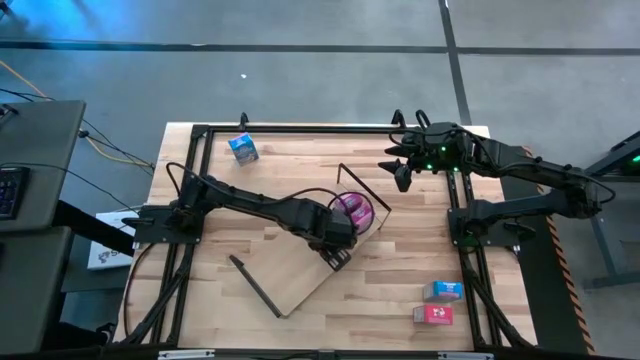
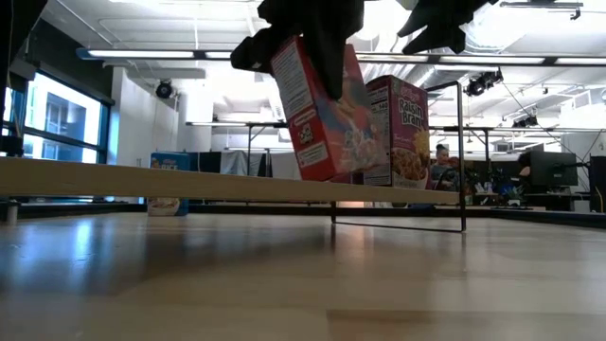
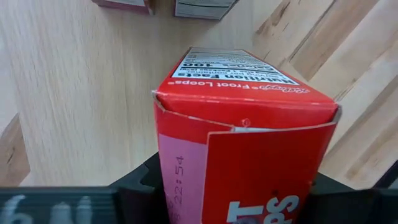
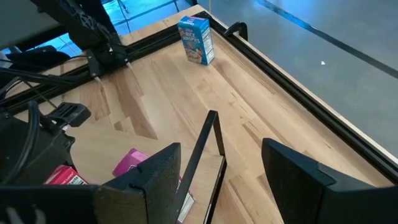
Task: Stack cereal on shelf
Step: Put the top red cereal box on the shelf, then put the red cereal box on the shelf aligned with the other red cereal box
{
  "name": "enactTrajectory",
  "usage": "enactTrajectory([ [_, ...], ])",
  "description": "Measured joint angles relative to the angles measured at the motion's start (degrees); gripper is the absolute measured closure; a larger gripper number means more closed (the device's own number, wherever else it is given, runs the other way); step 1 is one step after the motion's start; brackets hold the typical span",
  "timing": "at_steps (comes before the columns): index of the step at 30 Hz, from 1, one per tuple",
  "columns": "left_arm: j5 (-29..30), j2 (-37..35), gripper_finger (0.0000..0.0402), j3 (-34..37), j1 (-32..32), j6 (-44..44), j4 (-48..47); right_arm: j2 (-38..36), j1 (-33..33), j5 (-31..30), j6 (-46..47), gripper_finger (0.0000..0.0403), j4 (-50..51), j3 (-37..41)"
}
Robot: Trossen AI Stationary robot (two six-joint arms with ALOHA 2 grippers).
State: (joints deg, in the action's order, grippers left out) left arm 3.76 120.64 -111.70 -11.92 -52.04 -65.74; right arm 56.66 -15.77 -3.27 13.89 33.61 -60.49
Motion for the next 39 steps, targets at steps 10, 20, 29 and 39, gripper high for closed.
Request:
enactTrajectory([
  [10, 1.3, 0.0, 0.0209, 0.0, 0.1, 1.2, 0.0, 0.0, 0.0, -0.3, 0.0, 0.0185, 0.0, 0.0],
  [20, 1.0, 0.0, 0.0159, 0.0, 1.1, 2.3, 0.0, 0.0, 0.0, -0.3, 0.0, 0.0185, 0.0, 0.0],
  [29, 0.8, -3.1, 0.0156, -0.1, 1.4, 4.7, 0.3, 0.0, 0.0, -0.3, 0.0, 0.0185, 0.0, 0.0],
  [39, 2.2, -11.1, 0.0156, -0.2, 1.4, 9.6, 2.2, 0.0, 0.0, -0.1, 0.2, 0.0185, -0.5, 0.0],
])
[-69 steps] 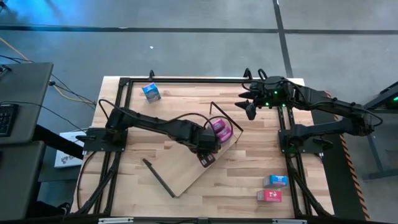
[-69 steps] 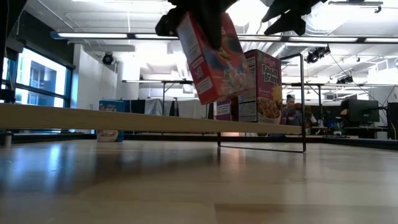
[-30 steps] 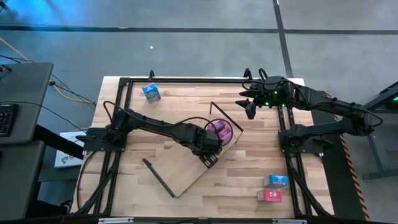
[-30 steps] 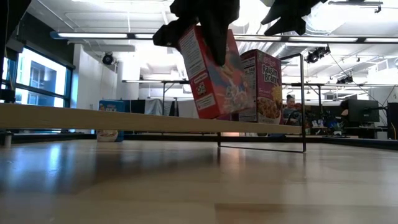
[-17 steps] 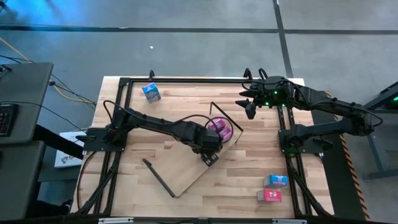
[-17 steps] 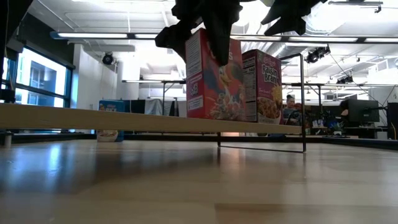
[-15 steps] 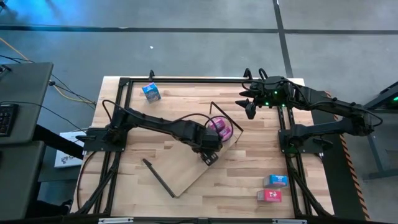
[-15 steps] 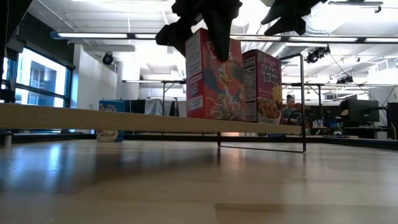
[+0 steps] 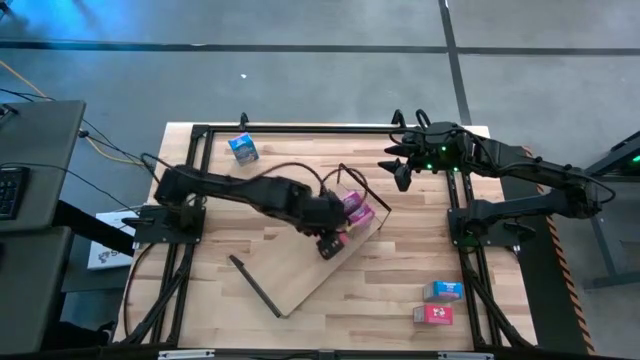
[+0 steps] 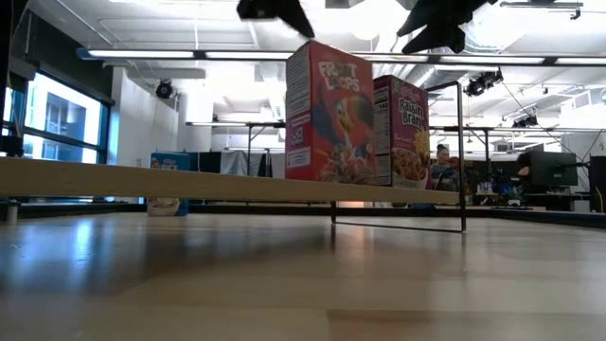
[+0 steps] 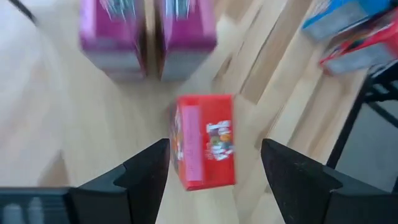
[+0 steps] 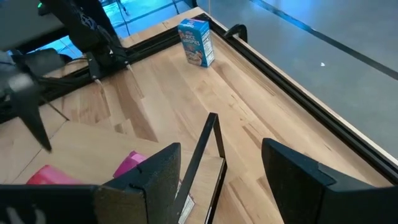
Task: Stack cereal on shelf
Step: Put the red cereal box on the shelf aligned with the other red cereal box
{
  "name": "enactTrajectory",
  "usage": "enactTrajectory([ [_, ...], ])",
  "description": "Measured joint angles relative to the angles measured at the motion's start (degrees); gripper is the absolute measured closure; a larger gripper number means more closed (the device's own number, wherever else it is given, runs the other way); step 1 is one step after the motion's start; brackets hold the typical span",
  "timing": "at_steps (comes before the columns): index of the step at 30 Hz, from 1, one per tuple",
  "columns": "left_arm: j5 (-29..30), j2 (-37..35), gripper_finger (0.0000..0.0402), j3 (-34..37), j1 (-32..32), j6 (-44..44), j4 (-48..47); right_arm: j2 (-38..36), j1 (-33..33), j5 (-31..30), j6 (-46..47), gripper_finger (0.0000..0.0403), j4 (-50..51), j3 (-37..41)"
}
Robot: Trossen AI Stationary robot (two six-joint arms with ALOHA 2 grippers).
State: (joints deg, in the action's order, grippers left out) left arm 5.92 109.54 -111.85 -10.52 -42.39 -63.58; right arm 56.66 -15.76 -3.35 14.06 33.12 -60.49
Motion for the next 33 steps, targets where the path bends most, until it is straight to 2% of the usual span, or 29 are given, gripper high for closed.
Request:
enactTrajectory([
  [3, 4.3, -4.4, 0.0156, 0.0, -0.1, 3.9, 0.7, -0.1, 0.0, 2.6, -0.2, 0.0185, -0.5, -0.2],
  [7, 15.7, -11.3, 0.0156, 1.9, -1.7, 9.4, 4.3, -1.4, 0.0, 8.7, -0.6, 0.0185, -2.6, -0.6],
  [10, 21.3, -17.8, 0.0156, 7.4, -2.8, 11.6, 9.9, -2.6, 0.1, 12.7, -0.1, 0.0185, -2.6, -0.6],
  [13, 24.4, -25.2, 0.0156, 16.9, -3.4, 12.9, 16.6, -3.9, 0.1, 14.4, 1.5, 0.0185, -2.5, -0.6],
  [19, 22.7, -39.0, 0.0156, 39.1, -3.8, 13.3, 35.0, -4.9, 0.1, 14.6, 3.9, 0.0185, -4.7, -0.6],
  [25, 13.2, -49.4, 0.0156, 57.8, -2.8, 22.7, 63.2, -4.9, 2.0, 15.4, 3.9, 0.0185, -10.2, -0.5],
  [29, 10.4, -53.7, 0.0156, 64.6, -0.7, 25.2, 73.7, -4.9, 3.6, 15.0, 3.9, 0.0185, -13.3, -0.5],
  [33, 10.2, -55.8, 0.0156, 66.4, 0.7, 26.8, 73.6, -4.9, 4.6, 13.2, 6.0, 0.0185, -14.2, -0.5],
])
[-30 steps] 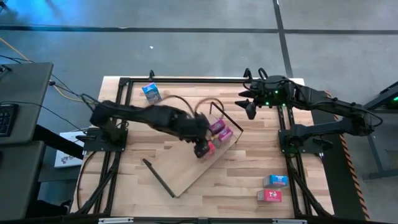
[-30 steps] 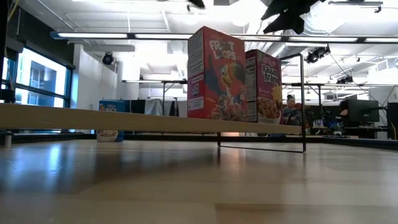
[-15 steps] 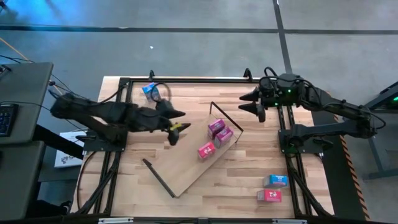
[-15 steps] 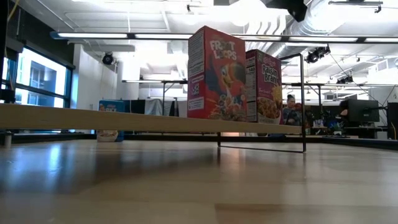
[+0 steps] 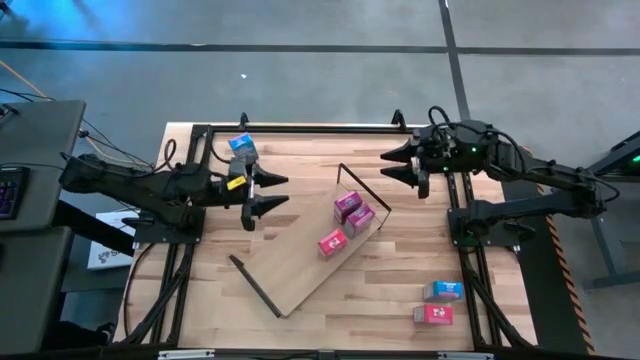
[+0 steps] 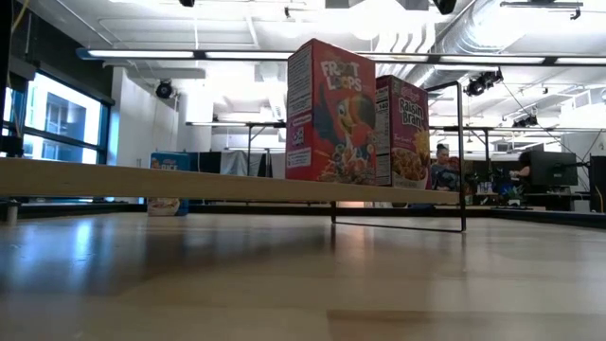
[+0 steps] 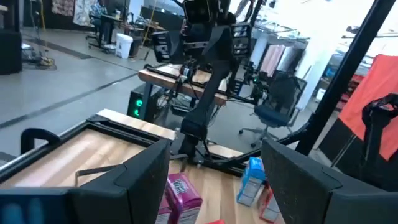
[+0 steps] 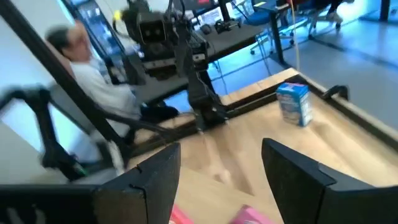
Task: Stack cereal on shelf
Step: Put the red cereal box on the shelf aligned with the other red cereal box
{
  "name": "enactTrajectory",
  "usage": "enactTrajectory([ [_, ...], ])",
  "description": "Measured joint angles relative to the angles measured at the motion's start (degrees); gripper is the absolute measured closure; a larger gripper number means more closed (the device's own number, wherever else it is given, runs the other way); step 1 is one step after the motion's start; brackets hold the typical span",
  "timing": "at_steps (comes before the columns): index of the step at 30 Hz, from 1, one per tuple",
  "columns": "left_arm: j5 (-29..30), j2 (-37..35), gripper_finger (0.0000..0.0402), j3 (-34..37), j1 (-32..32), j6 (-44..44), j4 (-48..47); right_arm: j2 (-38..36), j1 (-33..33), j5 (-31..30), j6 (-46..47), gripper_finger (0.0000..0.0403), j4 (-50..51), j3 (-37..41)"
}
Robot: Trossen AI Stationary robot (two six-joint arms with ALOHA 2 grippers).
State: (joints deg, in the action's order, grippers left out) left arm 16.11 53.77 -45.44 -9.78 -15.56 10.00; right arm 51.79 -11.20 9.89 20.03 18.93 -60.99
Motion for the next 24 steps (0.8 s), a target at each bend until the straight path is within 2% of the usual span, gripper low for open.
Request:
enactTrajectory([
  [2, 0.0, -0.4, 0.0156, 0.0, 0.4, 0.2, 0.3, 0.0, 0.1, 0.7, 6.4, 0.0185, -2.4, 0.0],
  [7, 0.0, -0.4, 0.0156, 0.1, 0.5, -0.8, 0.2, 0.0, 3.3, 10.9, 20.0, 0.0185, -11.2, 0.0],
  [10, 0.0, -0.5, 0.0156, 0.1, 0.4, -0.8, 0.2, 0.1, 9.2, 10.0, 22.0, 0.0185, -9.4, -1.4],
  [13, 0.3, -0.5, 0.0156, 0.1, 0.5, -0.8, 0.2, 1.5, 15.3, 6.3, 22.2, 0.0185, 2.1, -5.9],
  [17, 2.6, -0.5, 0.0156, 0.1, 0.5, -0.8, 0.2, 6.1, 23.5, 1.3, 23.8, 0.0185, 24.0, -15.1],
  [21, 2.6, -0.4, 0.0156, 0.1, 0.5, -0.8, 0.2, 11.9, 30.8, 0.0, 27.7, 0.0185, 41.8, -23.9],
  [24, 2.7, -0.5, 0.0156, 0.1, 0.5, -0.8, 0.2, 15.1, 35.1, 0.0, 32.0, 0.0185, 48.5, -27.8],
])
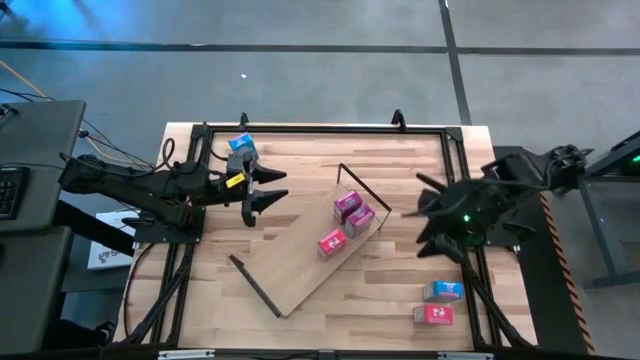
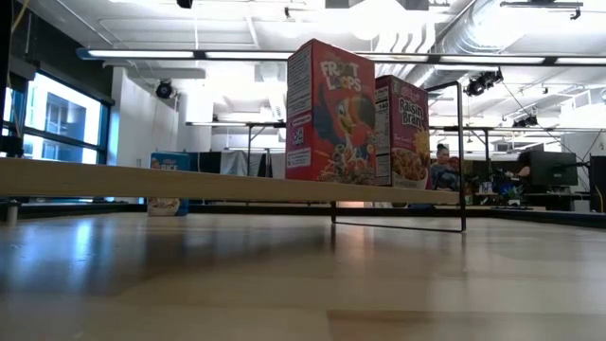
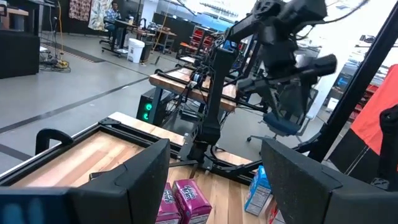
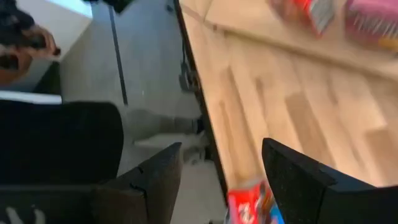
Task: Stack cereal on shelf
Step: Put the red cereal box on the shelf aligned with the other red cereal box
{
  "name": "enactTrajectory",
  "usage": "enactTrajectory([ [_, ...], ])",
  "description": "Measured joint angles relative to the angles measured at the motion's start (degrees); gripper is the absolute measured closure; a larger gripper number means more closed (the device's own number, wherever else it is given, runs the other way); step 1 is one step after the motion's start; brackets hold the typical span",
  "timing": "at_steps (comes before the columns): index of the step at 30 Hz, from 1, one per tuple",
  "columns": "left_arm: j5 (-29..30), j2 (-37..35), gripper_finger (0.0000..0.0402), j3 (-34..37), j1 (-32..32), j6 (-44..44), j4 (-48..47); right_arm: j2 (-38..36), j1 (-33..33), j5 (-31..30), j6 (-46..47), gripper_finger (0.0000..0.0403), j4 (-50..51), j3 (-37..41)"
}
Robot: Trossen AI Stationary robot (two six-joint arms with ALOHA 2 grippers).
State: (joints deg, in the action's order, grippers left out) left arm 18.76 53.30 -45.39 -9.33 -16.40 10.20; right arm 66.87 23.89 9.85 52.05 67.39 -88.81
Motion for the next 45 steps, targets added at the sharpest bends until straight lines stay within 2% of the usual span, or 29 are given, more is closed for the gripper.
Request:
enactTrajectory([
  [3, 0.1, 0.0, 0.0156, 0.0, 0.0, 0.0, 0.0, 1.5, 4.0, -0.7, 3.5, 0.0185, 1.0, -0.8],
  [8, 0.2, 0.0, 0.0156, 0.0, 0.0, 0.0, 0.0, 1.8, 12.2, -9.4, 4.7, 0.0185, 0.6, 1.8],
  [14, 1.2, 0.0, 0.0156, 0.0, 0.0, 0.0, 0.0, 1.8, 20.7, -12.2, 15.4, 0.0183, -1.2, 8.2],
  [18, 1.5, 0.0, 0.0156, 0.0, 0.0, 0.0, 0.0, 1.8, 24.4, -12.3, 21.2, 0.0152, -4.4, 12.0],
  [22, 1.5, 0.0, 0.0156, 0.0, 0.0, 0.0, 0.0, 1.8, 26.1, -11.8, 26.4, 0.0099, -6.2, 15.1],
  [25, 1.6, 0.0, 0.0156, 0.0, 0.0, 0.0, 0.0, 1.8, 26.5, -11.1, 31.9, 0.0078, -6.2, 16.2],
  [27, 1.6, 0.0, 0.0156, 0.0, 0.0, 0.0, 0.0, 1.8, 27.1, -11.3, 35.8, 0.0074, -7.0, 16.4],
  [38, 2.5, 0.0, 0.0156, 0.0, 0.0, 0.0, 0.0, 2.2, 28.8, -9.5, 35.1, 0.0073, -5.7, 16.6],
  [40, 2.5, 0.0, 0.0156, 0.0, 0.0, 0.0, 0.0, 3.3, 28.8, -6.8, 32.1, 0.0073, -7.6, 16.6],
  [45, 2.5, 0.0, 0.0156, 0.0, 0.0, 0.0, -0.1, 10.5, 28.2, 4.4, 23.8, 0.0073, -13.4, 16.6],
])
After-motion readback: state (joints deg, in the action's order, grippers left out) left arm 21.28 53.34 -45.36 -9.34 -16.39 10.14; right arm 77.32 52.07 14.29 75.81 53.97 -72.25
